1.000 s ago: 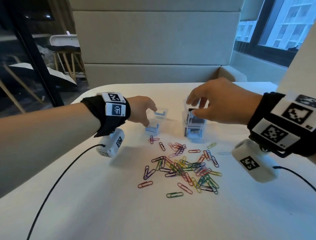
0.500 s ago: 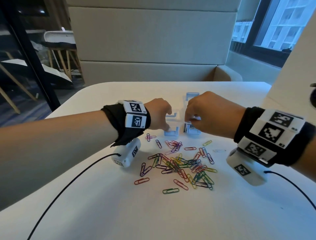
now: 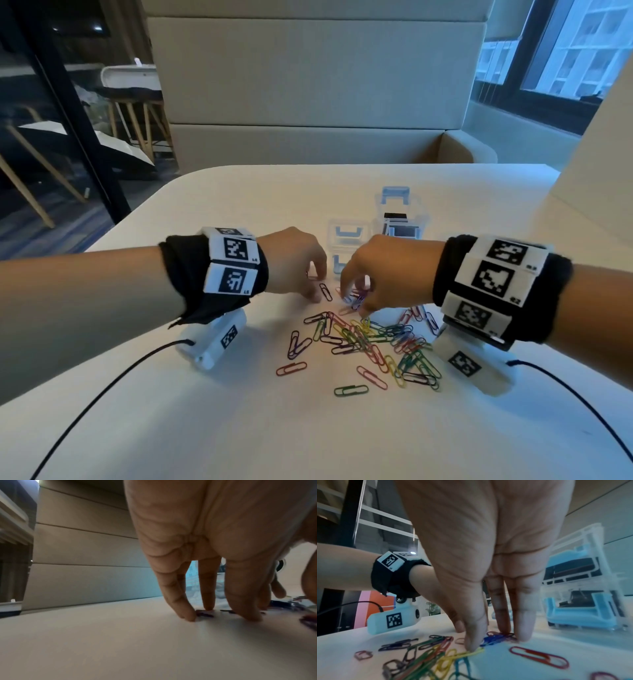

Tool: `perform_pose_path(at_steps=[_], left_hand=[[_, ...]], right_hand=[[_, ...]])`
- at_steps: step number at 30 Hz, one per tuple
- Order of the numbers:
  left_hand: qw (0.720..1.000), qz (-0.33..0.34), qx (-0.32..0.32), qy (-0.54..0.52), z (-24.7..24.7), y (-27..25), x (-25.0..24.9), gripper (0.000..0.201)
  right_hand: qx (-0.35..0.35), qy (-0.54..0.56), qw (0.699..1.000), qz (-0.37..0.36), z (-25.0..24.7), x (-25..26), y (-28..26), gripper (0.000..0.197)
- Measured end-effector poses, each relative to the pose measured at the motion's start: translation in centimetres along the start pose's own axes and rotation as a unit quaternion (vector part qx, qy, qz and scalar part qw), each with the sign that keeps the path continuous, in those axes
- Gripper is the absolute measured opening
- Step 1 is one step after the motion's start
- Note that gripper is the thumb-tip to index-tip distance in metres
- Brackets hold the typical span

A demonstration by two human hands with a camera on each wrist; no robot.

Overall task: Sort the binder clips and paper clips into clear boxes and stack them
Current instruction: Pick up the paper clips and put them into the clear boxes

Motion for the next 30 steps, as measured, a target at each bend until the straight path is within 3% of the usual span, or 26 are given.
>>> perform_pose_path(at_steps=[3, 7, 13, 22, 27, 30], left_hand=[[0.999, 0.030, -0.005, -0.013, -0.1, 0.1, -0.9, 0.025], [0.998, 0.053, 0.000, -0.025, 0.0, 0.1, -1.5, 0.019], [0.993, 0.016, 0.052, -0.108, 0.0, 0.0, -1.2, 0.010], [0.992, -0.002, 0.050, -0.112, 0.2, -0.3, -1.2, 0.009], [0.995, -0.009, 0.036, -0.096, 0.2, -0.2, -1.2, 0.008], [0.992, -0.018, -0.005, -0.128, -0.9, 0.0, -0.8, 0.003]], right_hand=[[-0.011, 0.008, 1.000, -0.007, -0.1, 0.1, 0.5, 0.023], [-0.012, 0.063, 0.998, -0.003, -0.1, -0.6, 0.6, 0.018], [-0.030, 0.104, 0.993, 0.036, -0.1, -1.6, 0.5, 0.014], [-0.088, 0.134, 0.981, 0.107, -2.1, -3.6, -0.1, 0.008], [-0.148, 0.254, 0.944, 0.151, -3.2, -4.9, 0.3, 0.005], [-0.189, 0.298, 0.920, 0.170, -3.6, -5.0, 1.0, 0.003]])
Point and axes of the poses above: each hand's wrist, its own y-axis towards the middle knuckle, its own z-axis out of the palm, x = y × z, the point moved 2 cm from there along y, towards the middle knuckle, and after that the axes turned 1 degree about x, right-handed, at the moved point
